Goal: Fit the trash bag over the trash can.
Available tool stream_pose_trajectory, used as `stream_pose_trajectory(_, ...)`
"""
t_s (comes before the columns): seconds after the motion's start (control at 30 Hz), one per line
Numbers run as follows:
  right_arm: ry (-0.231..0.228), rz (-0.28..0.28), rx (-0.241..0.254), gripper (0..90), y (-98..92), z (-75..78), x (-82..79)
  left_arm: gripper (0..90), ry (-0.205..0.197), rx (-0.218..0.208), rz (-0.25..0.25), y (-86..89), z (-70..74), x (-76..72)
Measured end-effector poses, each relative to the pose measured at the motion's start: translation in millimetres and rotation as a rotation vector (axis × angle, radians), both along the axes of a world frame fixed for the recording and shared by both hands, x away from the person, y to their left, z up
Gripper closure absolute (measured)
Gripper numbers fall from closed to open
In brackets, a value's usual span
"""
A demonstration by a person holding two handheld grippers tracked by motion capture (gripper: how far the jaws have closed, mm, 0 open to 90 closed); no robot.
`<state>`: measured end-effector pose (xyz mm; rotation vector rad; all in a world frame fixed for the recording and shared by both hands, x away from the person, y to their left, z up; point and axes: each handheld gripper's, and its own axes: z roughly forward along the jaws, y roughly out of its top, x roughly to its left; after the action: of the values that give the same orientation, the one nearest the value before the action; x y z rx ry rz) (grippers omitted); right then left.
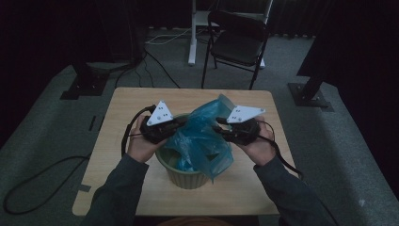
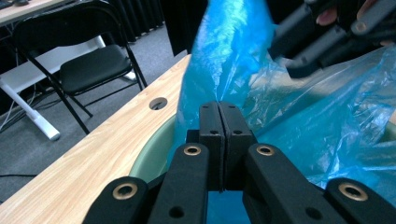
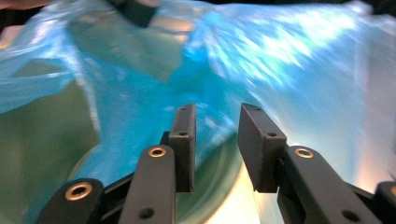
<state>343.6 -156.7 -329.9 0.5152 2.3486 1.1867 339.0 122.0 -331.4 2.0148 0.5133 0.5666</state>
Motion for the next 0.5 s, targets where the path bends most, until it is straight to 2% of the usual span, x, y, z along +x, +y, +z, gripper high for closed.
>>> stream_pose_trajectory(0.13, 0.003, -0.039, 0.021, 63.0, -2.6, 1.9, 4.4, 89.0, 0.003, 0.0, 0.001, 1.4, -1.1, 0.1)
stream_pose_trajectory(0.3, 0.055, 0.007, 0.058, 62.1, 1.0, 1.0, 10.4, 88.9, -0.001, -0.021, 0.004, 2.4, -0.2, 0.0)
stream_pose_trajectory(0.43, 0.104, 0.007, 0.051, 64.3, 7.9, -3.2, 13.3, 89.0, -0.007, -0.025, 0.023, 5.2, 0.0, 0.0)
stream_pose_trajectory(0.5, 0.104, 0.006, 0.046, 64.5, 8.3, -4.0, 12.5, 89.0, -0.003, -0.029, 0.027, 7.7, -0.2, 0.4)
